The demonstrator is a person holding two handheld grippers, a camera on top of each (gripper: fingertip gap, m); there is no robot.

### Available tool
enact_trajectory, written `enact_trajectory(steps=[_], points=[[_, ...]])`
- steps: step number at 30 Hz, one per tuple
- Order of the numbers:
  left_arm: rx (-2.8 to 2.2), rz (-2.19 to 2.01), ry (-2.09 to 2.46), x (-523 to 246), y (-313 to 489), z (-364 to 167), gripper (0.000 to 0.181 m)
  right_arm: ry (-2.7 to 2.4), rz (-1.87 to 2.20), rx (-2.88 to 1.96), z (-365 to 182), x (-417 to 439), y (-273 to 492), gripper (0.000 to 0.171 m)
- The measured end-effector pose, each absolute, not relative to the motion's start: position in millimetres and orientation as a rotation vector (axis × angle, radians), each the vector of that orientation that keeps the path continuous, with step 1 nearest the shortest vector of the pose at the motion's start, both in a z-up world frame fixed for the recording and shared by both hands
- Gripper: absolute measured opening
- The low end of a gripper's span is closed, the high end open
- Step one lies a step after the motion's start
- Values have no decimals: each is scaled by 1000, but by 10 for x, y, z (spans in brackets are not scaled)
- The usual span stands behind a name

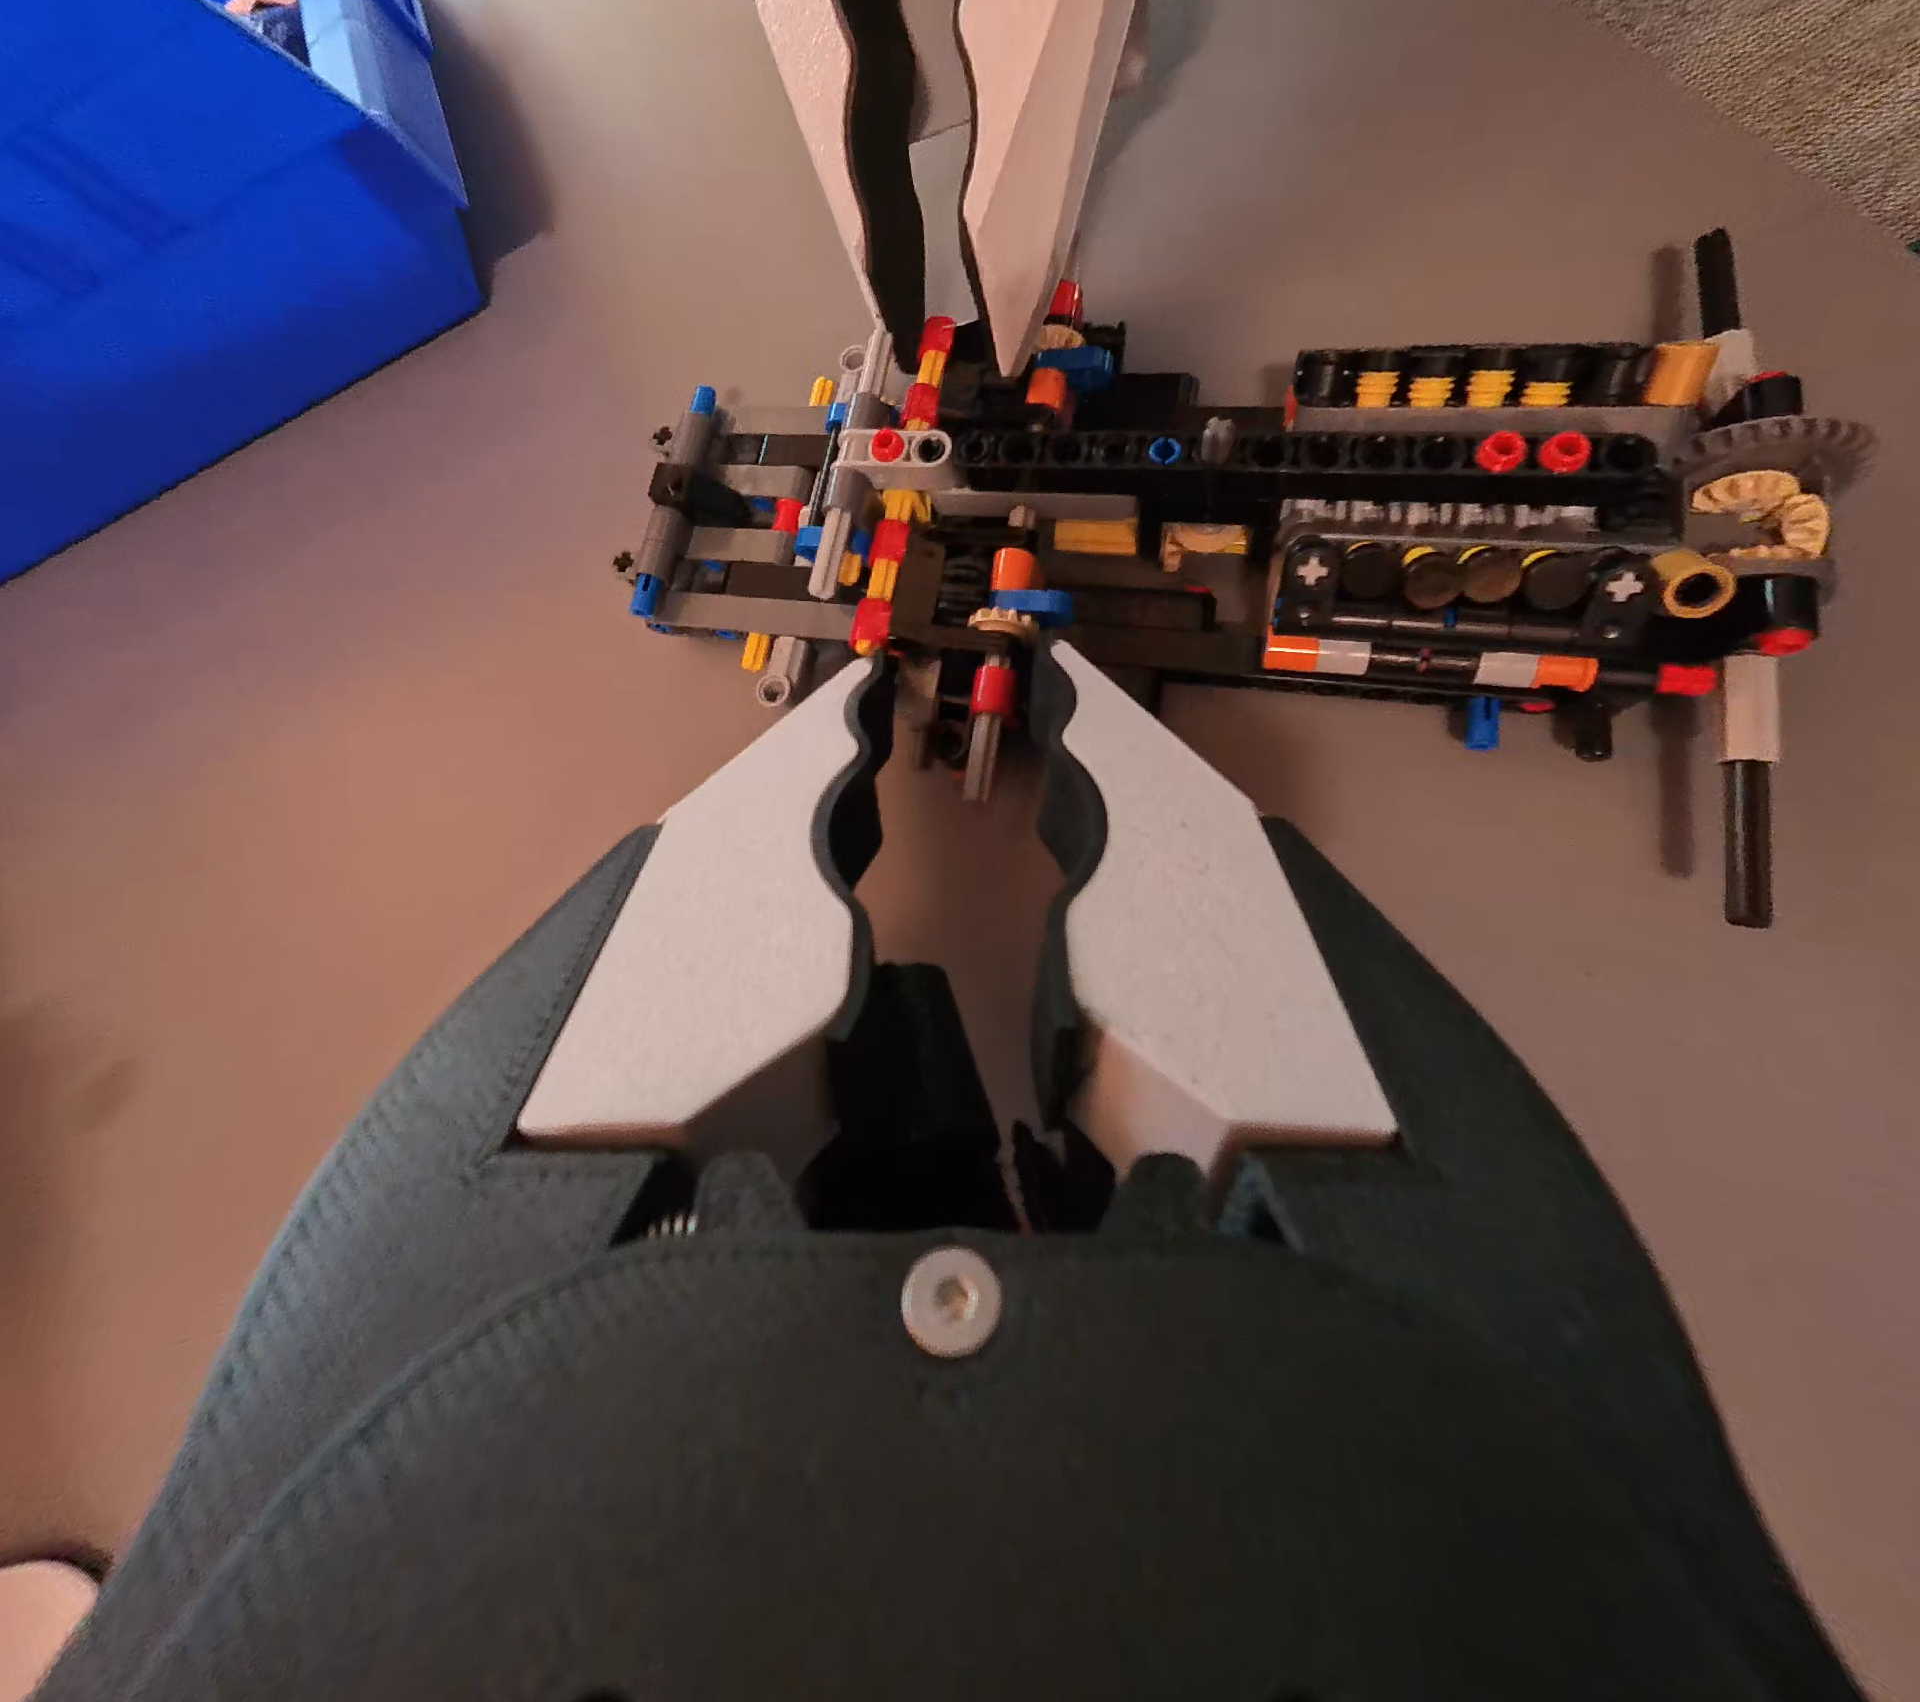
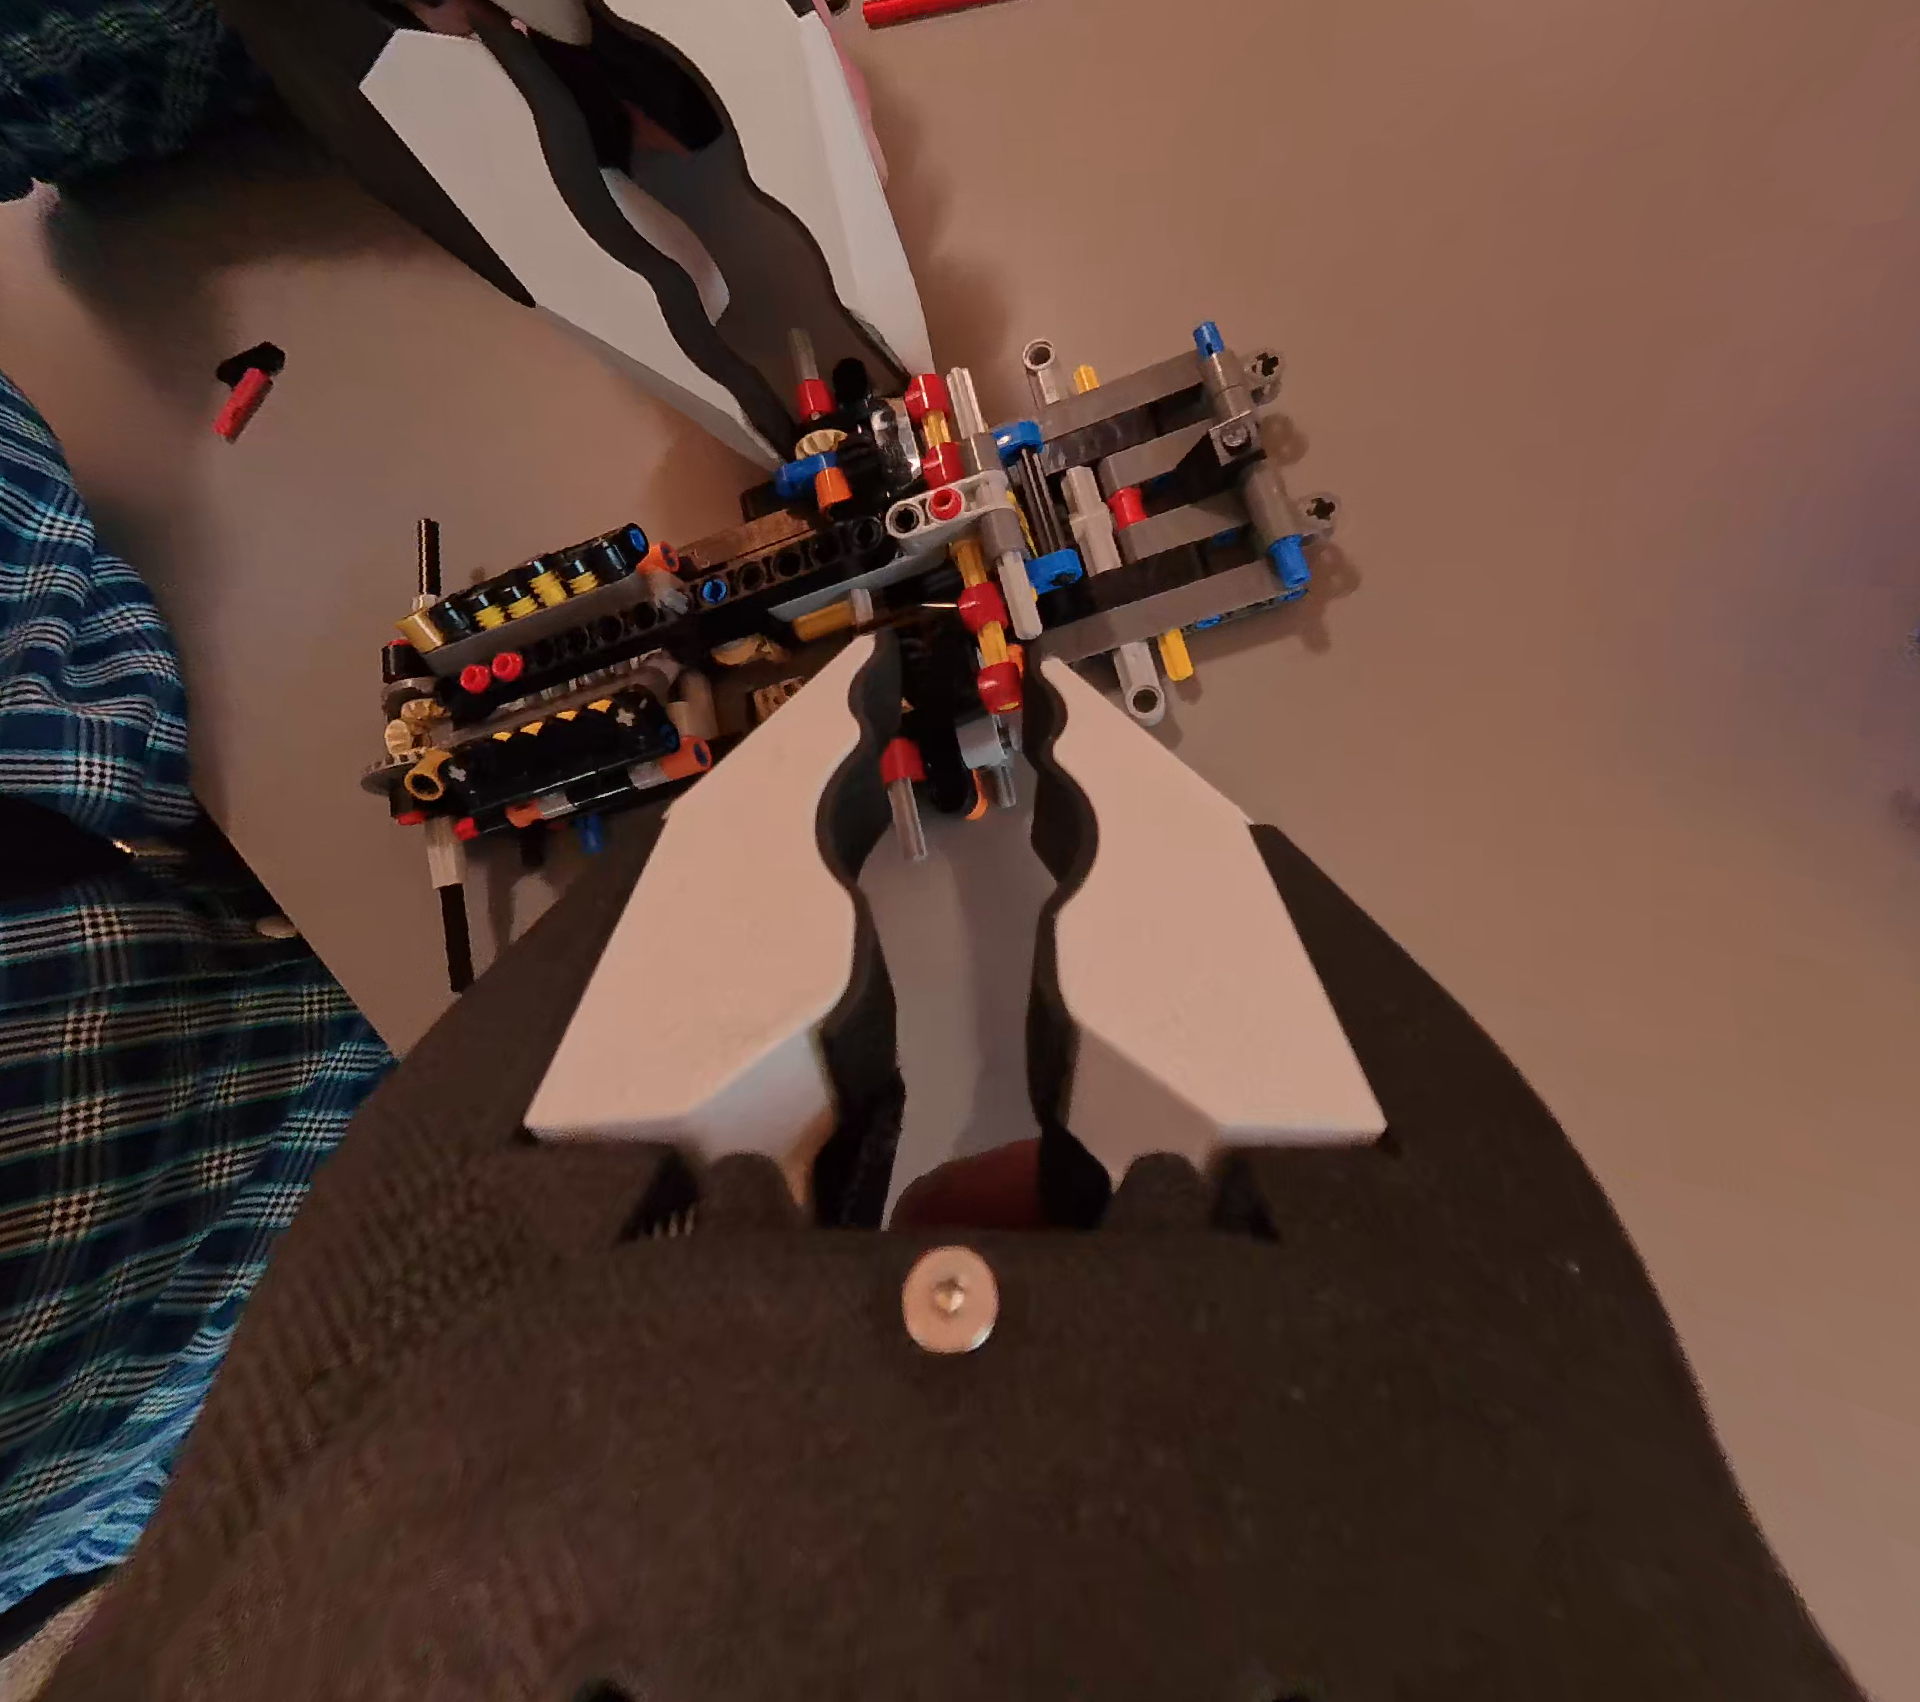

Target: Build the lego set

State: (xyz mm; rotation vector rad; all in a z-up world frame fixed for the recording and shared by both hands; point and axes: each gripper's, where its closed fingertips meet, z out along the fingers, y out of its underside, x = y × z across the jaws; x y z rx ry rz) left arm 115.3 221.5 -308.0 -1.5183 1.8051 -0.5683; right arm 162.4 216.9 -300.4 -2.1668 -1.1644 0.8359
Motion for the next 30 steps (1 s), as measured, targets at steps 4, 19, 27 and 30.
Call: enact_trajectory(steps=[4,19,27,30], points=[[-1513,-570,1807,1157,2210,-3081,25,-1171,840,-2143,-3005,1633,2164,22],[-1488,-566,1815,1190,2171,-3081,23,-1244,878,-2068,-3005,1666,2116,21],[-1493,-556,1827,1190,2158,-3105,23,-1295,646,-1989,-2906,1707,2125,26],[-1496,-559,1827,1192,2156,-3106,23,-1348,583,-1911,-2830,1668,2024,23]])
